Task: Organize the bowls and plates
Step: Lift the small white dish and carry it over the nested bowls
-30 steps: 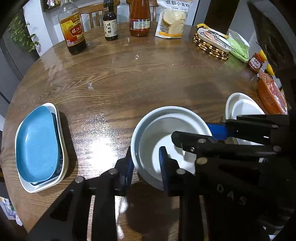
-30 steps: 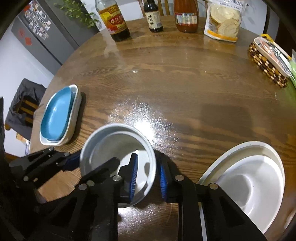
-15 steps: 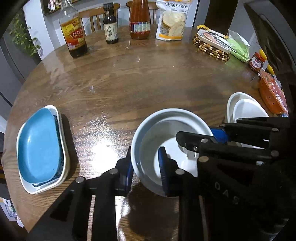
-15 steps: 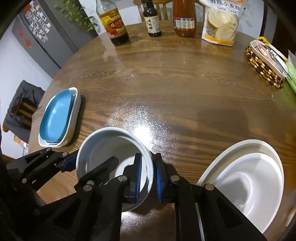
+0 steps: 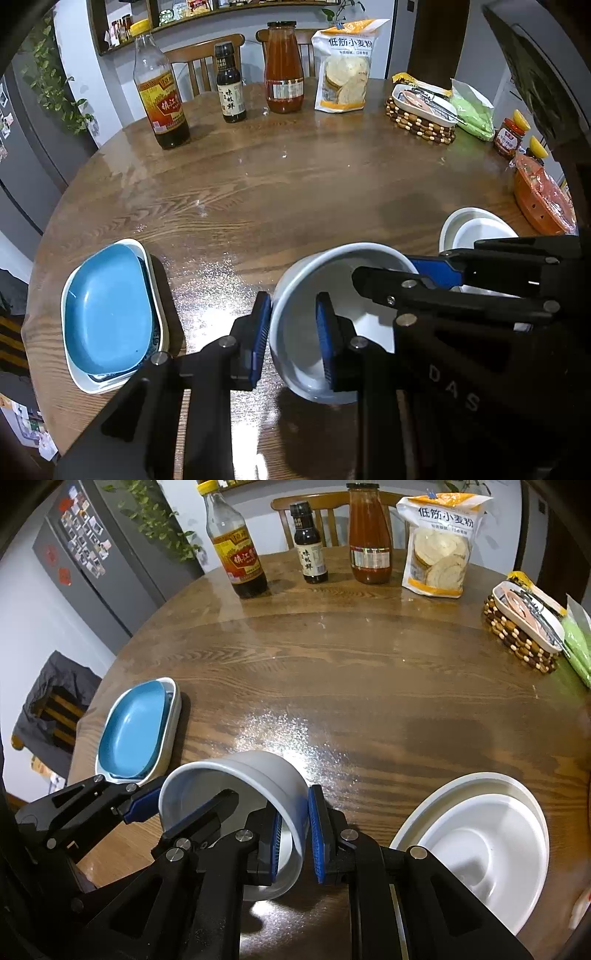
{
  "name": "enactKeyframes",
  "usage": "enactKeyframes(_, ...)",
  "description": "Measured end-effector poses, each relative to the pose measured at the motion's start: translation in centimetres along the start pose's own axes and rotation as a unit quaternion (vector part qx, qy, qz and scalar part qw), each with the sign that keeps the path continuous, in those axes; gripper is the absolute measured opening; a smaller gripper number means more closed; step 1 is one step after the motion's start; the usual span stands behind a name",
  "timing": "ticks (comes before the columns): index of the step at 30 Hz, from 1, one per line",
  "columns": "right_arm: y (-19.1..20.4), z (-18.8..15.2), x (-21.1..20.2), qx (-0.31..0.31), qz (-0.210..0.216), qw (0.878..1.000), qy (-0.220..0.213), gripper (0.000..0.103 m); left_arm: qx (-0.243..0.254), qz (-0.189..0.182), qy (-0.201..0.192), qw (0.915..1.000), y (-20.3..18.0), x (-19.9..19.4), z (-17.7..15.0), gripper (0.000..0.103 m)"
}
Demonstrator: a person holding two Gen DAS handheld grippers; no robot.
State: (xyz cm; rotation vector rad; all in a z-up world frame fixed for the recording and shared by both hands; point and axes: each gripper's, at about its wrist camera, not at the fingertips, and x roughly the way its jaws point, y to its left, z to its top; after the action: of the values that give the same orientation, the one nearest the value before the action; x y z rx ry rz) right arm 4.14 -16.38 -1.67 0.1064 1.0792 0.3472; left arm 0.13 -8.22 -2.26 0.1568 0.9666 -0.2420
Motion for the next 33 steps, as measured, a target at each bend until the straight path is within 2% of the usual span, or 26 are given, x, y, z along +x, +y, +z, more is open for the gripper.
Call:
enactKeyframes(18,-1.0,-0.1,-3.8,0.019,-0.009,0.999,-0.044,0.017,0.030,0.006,-0.042,0.9986,-1.2,-2.5,0.9,0.024)
enactKeyframes(33,-5.5,-1.9,-8.2,0.078,-0.053,0.992,-0.081,0.017,0.098,-0.028,-0.070,0.9924,-6.5,-4.1,2.6,0.025)
